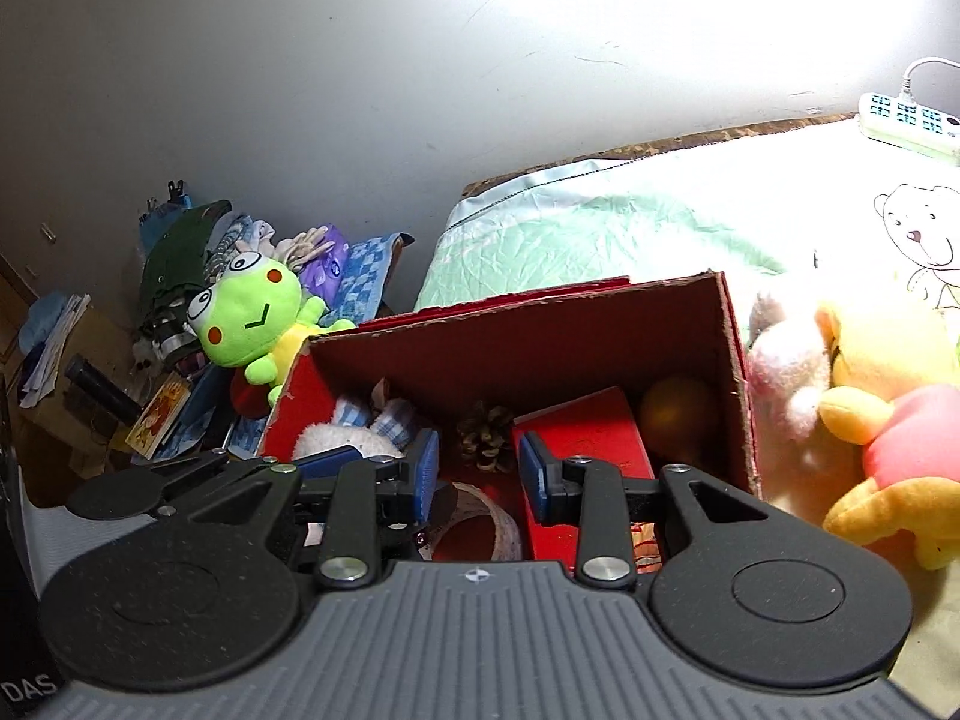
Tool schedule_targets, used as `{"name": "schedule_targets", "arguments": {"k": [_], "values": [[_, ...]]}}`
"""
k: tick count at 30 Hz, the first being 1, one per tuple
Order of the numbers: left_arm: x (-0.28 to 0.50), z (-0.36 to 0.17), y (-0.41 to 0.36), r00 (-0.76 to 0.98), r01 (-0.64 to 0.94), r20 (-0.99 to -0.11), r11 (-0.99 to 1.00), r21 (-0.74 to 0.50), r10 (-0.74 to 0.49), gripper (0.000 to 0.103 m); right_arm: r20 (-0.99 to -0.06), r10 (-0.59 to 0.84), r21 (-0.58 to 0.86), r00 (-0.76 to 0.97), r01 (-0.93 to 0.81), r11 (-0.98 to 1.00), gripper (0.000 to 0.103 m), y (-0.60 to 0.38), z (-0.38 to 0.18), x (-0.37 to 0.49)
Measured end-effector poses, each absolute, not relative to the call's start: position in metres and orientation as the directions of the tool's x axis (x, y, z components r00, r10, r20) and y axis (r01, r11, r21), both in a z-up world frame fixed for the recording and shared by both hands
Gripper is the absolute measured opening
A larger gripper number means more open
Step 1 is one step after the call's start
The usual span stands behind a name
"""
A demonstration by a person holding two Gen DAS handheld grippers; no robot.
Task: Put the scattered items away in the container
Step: 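Lower the grey plush into the red box and open the right gripper, then move the right gripper back to the green-capped plush doll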
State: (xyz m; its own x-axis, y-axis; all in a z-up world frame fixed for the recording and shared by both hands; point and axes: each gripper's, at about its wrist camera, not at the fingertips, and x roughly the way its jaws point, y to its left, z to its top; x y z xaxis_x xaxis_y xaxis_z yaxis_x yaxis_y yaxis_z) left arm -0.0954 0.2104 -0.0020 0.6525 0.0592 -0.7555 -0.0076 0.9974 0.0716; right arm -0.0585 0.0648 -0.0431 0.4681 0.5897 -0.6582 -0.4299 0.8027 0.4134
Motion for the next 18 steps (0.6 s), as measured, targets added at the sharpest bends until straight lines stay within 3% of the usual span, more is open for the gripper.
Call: {"name": "schedule_targets", "arguments": {"k": [3,5,18], "values": [[-0.093,0.000,0.201,0.653,-0.018,-0.755,0.997,0.072,0.066,0.052,-0.665,0.581,0.403,0.469,-0.430,0.808,0.033,0.056,-0.043,-0.057],[-0.091,0.000,0.194,0.652,-0.028,-0.754,0.997,0.076,0.076,0.058,-0.665,0.582,0.405,0.467,-0.429,0.808,0.033,0.048,-0.043,-0.055],[-0.076,-0.001,0.158,0.638,-0.078,-0.766,0.996,0.039,0.080,0.060,-0.680,0.542,0.389,0.493,-0.383,0.838,0.033,-0.004,-0.042,-0.045]]}}
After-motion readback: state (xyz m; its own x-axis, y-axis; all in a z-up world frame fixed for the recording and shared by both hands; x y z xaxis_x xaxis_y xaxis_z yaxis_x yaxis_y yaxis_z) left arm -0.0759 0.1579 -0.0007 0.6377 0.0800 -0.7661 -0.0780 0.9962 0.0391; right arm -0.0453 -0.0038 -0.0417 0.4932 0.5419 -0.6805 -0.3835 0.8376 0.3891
